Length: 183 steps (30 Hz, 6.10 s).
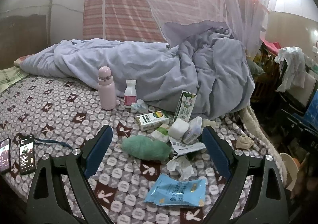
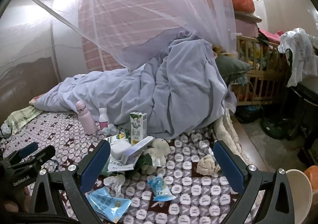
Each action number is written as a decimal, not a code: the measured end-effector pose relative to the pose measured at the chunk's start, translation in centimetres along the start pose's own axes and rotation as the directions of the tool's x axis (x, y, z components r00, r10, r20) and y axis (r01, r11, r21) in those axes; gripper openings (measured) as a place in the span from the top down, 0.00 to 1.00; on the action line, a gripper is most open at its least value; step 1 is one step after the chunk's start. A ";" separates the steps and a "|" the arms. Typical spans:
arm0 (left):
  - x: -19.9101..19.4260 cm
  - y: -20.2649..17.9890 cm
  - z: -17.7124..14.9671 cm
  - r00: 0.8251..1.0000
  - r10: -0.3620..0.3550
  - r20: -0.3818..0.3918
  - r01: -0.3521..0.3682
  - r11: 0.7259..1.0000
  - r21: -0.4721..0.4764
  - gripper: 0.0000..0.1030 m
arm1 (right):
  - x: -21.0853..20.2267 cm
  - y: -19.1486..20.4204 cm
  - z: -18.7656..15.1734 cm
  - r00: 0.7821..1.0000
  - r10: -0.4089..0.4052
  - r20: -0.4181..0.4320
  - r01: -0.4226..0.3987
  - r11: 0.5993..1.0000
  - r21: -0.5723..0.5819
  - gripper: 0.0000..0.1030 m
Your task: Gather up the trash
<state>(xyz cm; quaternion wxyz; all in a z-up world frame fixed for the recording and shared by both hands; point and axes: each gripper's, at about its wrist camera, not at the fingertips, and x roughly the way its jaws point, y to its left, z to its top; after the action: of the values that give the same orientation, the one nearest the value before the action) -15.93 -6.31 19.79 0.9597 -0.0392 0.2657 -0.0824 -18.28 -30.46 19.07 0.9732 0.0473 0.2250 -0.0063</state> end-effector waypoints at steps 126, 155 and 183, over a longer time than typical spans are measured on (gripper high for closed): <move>10.3 -7.3 -8.5 0.738 -0.415 -0.532 0.471 0.882 -0.034 0.93 | 8.5 -9.7 -8.0 0.916 0.095 -0.391 -0.065 0.994 0.087 0.67; 12.8 -42.9 -9.2 0.610 -0.521 -0.597 0.718 0.682 0.138 0.93 | -5.6 -40.0 -14.0 0.824 -0.345 -0.450 0.524 0.765 0.373 0.67; 12.1 -30.8 -7.1 0.824 -0.359 -0.438 0.487 0.844 0.226 0.63 | -2.0 -29.6 -10.2 0.889 -0.267 -0.373 0.387 0.873 0.297 0.35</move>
<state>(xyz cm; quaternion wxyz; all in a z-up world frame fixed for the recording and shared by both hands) -13.60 -39.00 11.24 0.8393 0.0788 0.4127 -0.3451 -25.48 -58.96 8.18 0.8822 0.1872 0.3793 -0.2067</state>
